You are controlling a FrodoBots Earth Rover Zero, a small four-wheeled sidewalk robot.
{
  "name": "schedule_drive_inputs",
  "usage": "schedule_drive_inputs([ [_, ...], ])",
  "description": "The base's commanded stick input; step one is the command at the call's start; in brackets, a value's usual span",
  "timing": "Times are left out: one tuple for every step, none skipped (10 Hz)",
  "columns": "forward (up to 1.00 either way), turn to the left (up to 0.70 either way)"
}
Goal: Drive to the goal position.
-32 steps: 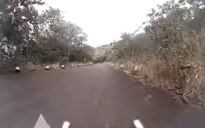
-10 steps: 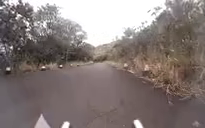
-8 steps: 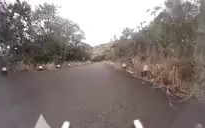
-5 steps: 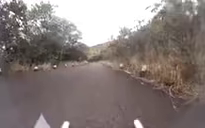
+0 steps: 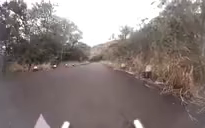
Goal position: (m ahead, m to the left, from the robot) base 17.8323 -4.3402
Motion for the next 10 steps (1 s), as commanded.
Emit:
schedule_drive_inputs([
  [0.50,0.00],
  [0.50,-0.06],
  [0.50,-0.18],
  [0.50,-0.49],
  [0.50,-0.50],
  [0.50,-0.50],
  [0.50,-0.50],
  [0.50,-0.50],
  [0.50,0.00],
  [0.50,0.00],
])
